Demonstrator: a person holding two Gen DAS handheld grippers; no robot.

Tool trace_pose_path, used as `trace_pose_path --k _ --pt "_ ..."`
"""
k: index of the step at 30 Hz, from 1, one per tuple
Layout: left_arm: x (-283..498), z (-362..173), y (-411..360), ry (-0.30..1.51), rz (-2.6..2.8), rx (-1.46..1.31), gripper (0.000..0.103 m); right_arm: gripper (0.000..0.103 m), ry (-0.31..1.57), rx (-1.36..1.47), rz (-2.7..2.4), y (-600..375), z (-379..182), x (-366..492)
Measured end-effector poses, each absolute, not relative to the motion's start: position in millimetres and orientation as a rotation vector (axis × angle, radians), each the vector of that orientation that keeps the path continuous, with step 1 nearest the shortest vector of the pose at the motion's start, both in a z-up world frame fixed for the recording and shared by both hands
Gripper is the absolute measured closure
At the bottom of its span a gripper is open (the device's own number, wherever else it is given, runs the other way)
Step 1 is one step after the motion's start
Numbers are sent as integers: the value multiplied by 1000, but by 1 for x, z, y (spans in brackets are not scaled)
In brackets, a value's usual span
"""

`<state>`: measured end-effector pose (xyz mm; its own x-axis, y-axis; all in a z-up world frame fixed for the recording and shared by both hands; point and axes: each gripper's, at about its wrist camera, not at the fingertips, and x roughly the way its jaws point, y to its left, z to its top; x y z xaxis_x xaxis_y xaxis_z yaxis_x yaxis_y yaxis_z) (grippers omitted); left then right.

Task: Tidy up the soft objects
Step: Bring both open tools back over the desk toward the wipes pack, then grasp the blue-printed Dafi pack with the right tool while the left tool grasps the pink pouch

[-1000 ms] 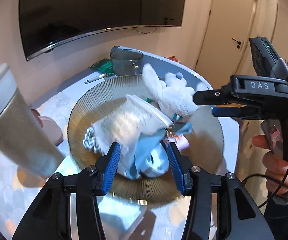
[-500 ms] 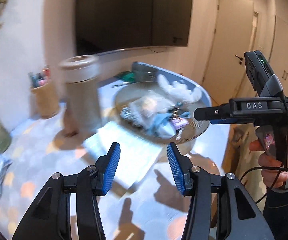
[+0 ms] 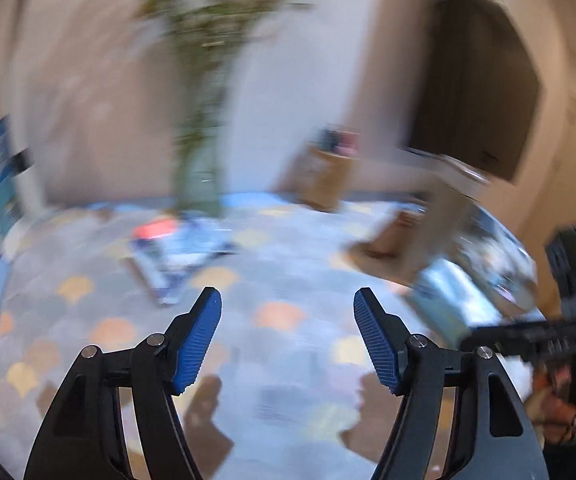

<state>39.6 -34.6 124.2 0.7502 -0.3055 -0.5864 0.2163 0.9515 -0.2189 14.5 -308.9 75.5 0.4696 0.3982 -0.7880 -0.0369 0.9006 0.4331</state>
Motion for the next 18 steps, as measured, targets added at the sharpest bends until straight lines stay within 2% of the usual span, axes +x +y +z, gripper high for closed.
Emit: trace_pose_path --k 6,11,15,18 --pt "103 93 51 699 -136 -346 36 22 1136 381 343 -257 50 65" --pt "162 64 111 652 -70 -559 36 22 1119 501 425 -222 33 104" --pt "183 34 128 654 -102 -635 36 22 1121 519 471 -184 23 143" --pt "190 21 125 727 -92 -576 38 22 1094 510 489 -152 26 172"
